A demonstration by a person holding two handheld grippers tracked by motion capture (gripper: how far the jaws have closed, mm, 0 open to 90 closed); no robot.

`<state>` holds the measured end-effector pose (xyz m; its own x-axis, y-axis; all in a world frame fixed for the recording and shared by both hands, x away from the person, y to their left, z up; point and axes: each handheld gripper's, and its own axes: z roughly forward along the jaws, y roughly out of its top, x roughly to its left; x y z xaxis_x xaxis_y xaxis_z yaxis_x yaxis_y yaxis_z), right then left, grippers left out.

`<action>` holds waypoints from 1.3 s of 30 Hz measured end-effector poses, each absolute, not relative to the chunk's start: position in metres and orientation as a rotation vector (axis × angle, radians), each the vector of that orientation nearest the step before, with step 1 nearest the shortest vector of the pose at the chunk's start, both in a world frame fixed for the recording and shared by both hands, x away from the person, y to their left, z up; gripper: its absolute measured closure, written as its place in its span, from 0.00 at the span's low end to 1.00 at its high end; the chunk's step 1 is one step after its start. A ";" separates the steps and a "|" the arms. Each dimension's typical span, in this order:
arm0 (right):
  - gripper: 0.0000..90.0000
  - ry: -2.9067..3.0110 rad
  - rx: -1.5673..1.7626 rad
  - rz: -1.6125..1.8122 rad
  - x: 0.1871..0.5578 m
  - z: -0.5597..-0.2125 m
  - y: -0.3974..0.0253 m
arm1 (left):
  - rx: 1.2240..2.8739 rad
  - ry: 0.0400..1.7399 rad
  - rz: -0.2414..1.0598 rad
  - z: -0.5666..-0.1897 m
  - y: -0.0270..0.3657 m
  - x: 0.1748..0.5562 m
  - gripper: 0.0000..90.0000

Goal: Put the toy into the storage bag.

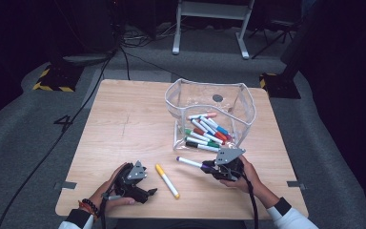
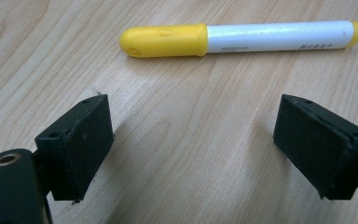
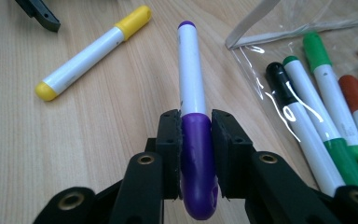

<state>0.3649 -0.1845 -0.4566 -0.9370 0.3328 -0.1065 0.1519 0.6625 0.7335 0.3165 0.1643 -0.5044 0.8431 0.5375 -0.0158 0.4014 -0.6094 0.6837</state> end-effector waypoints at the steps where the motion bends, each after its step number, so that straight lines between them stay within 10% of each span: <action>1: 0.82 2.643 0.386 1.145 0.365 -0.454 -0.185 | 2.305 0.680 0.248 -0.504 0.164 0.316 0.14; 39: 0.83 2.446 0.250 1.265 0.369 -0.320 -0.217 | 2.305 0.679 0.247 -0.504 0.164 0.317 0.13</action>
<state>0.3692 -0.2168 -0.3201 -0.9143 0.3223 -0.2454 -0.0141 0.5802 0.8144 0.3166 0.1643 -0.5044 0.8436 0.5367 -0.0163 0.4012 -0.6099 0.6835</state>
